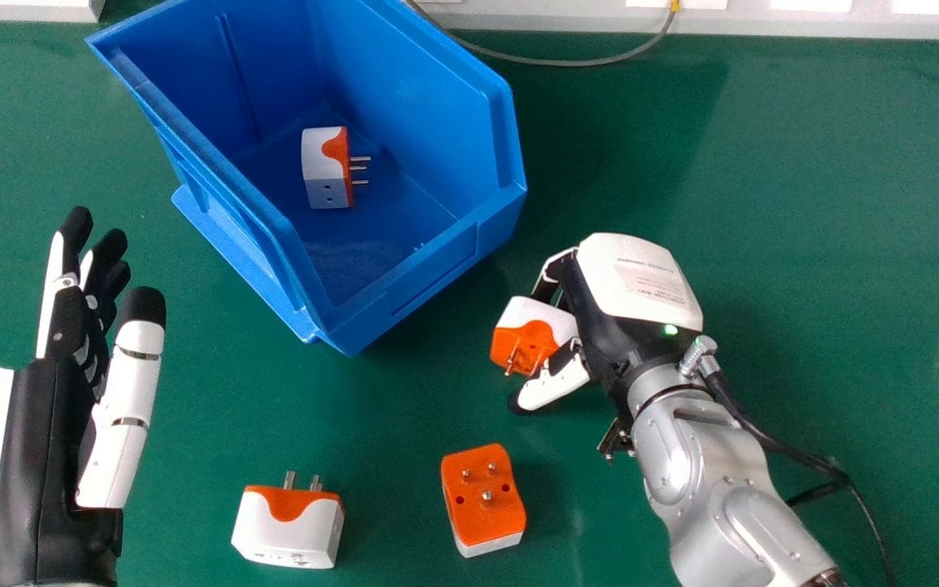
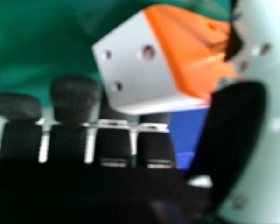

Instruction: Pick all objects and put in blue box

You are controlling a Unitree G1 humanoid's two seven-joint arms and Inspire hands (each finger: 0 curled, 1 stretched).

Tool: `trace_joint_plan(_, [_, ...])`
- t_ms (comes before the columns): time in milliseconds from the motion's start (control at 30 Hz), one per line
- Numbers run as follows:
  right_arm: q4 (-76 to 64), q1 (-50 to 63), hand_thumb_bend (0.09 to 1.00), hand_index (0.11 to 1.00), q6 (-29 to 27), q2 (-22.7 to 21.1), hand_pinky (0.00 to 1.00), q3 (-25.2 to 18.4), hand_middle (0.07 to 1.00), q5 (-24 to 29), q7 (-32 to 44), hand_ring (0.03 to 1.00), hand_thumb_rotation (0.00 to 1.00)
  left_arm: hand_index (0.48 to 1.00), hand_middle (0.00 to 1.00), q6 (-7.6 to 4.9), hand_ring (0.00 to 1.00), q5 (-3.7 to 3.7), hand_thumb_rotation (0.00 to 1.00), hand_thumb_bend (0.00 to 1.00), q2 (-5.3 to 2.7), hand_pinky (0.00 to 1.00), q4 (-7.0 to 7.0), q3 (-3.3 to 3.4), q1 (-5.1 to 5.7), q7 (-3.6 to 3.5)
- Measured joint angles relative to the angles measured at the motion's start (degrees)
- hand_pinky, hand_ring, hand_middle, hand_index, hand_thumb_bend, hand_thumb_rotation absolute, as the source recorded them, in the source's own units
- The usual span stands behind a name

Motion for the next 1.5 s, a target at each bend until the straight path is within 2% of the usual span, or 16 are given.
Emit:
trace_joint_plan(267, [0.0, 0.0, 0.49, 0.469, 0.0, 0.1, 0.05, -0.1, 0.155, 0.0, 0.0, 0.098, 0.12, 0.974, 0.95, -0.11, 0.95, 0.07, 0.85, 0.41, 0.12, 1.0, 0.2, 0.15, -0.14, -0.04])
trace_joint_plan(600, [-0.2, 0.0, 0.502, 0.475, 0.6, 0.3, 0.08, -0.1, 0.202, 0.0, 0.1, 0.139, 0.11, 0.976, 0.96, -0.1, 0.95, 0.05, 0.84, 0.42, 0.11, 1.0, 0.19, 0.15, 0.0, 0.02])
trace_joint_plan(633, [-0.2, 0.0, 0.507, 0.476, 0.6, 0.3, 0.09, -0.1, 0.256, 0.0, 0.1, 0.148, 0.09, 0.976, 0.96, -0.11, 0.95, 0.05, 0.84, 0.42, 0.11, 1.0, 0.19, 0.15, 0.02, 0.02])
trace_joint_plan(667, [-0.2, 0.0, 0.507, 0.476, 0.6, 0.3, 0.09, -0.1, 0.256, 0.0, 0.1, 0.148, 0.09, 0.976, 0.96, -0.11, 0.95, 0.05, 0.84, 0.42, 0.1, 1.0, 0.19, 0.16, 0.04, 0.02])
trace_joint_plan(700, [-0.3, 0.0, 0.511, 0.477, 0.8, 0.3, 0.1, 0.0, 0.298, -0.1, 0.2, 0.155, 0.07, 0.975, 0.96, -0.11, 0.95, 0.05, 0.84, 0.42, 0.1, 0.99, 0.19, 0.16, 0.04, 0.02])
trace_joint_plan(900, [-0.4, 0.0, 0.518, 0.478, 1.1, 0.2, 0.11, 0.2, 0.382, -0.2, 0.1, 0.165, 0.04, 0.97, 0.95, -0.11, 0.94, 0.12, 0.83, 0.42, -0.02, 0.98, 0.18, 0.16, 0.2, 0.26])
trace_joint_plan(1100, [-0.6, 0.0, 0.523, 0.479, 1.2, 0.0, 0.11, 0.4, 0.434, -0.2, 0.4, 0.174, 0.01, 0.972, 0.95, -0.11, 0.94, 0.07, 0.83, 0.43, -0.01, 0.99, 0.18, 0.16, 0.21, 0.18])
trace_joint_plan(1500, [-1.0, 0.5, 0.52, 0.481, 1.0, 0.0, 0.12, -0.1, 0.448, 0.3, 0.1, 0.182, 0.0, 0.975, 0.95, -0.09, 0.94, 0.14, 0.84, 0.42, 0.01, 0.98, 0.14, 0.15, 0.66, 0.14])
